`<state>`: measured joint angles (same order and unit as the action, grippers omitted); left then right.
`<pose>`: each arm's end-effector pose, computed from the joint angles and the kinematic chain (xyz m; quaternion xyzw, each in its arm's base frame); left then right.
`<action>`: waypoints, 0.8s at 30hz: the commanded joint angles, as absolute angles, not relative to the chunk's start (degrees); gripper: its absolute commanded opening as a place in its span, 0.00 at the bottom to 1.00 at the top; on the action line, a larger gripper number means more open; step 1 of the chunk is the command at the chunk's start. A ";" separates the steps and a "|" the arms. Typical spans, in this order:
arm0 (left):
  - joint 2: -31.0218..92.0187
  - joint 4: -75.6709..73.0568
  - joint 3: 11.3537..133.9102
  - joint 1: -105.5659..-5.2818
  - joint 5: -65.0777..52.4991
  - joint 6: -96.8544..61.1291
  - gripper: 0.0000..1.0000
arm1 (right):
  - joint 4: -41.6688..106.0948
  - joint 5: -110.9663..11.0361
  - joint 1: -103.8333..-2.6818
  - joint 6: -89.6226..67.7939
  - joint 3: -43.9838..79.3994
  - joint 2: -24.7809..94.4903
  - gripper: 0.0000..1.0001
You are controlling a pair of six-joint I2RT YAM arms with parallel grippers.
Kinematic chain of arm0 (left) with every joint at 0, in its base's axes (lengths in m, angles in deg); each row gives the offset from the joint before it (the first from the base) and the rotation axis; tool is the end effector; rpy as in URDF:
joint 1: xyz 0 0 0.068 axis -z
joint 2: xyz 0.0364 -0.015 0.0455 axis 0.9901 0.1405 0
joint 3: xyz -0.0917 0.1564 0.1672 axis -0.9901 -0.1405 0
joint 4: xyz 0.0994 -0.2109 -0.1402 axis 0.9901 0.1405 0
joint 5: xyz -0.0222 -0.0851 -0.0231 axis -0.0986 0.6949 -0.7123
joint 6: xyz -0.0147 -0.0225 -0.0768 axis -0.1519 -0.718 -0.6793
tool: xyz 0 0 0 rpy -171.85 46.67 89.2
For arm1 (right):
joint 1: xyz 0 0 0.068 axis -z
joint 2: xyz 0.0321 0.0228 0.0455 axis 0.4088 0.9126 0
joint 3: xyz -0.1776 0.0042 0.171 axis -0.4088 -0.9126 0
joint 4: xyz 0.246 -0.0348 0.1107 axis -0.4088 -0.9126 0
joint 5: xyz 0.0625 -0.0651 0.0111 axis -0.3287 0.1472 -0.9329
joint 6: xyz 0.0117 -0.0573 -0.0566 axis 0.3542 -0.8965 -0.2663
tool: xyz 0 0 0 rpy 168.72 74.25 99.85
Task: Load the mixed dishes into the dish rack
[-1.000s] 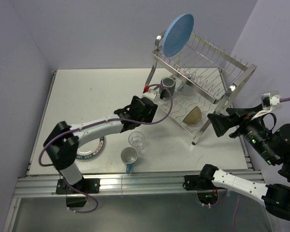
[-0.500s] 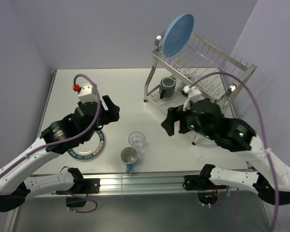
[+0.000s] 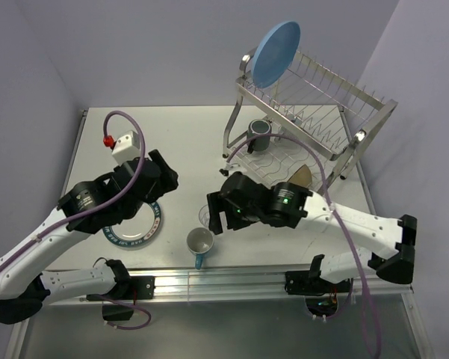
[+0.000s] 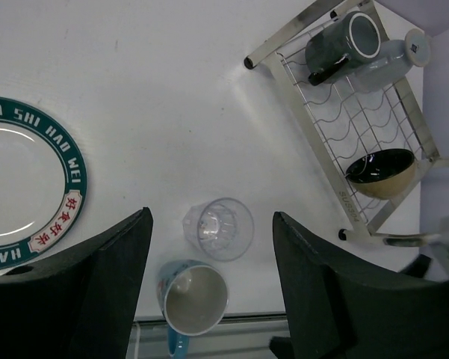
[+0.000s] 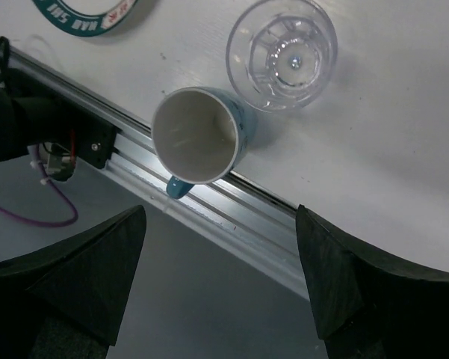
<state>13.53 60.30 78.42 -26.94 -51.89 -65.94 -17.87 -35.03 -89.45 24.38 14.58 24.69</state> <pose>0.1596 -0.1533 0.3739 -0.1702 0.8523 -0.1804 0.4604 0.1297 0.2610 0.2955 -0.1663 0.9204 0.2459 0.2545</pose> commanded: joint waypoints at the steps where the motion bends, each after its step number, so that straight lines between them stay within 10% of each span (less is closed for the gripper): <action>1: 11.17 62.23 78.42 -26.90 -49.63 -71.14 0.71 | -19.75 -32.57 -90.49 32.09 16.96 27.59 0.88; 24: 5.81 64.60 80.53 -26.90 -44.26 -71.50 0.69 | -13.86 -36.08 -92.25 42.92 13.09 42.62 0.74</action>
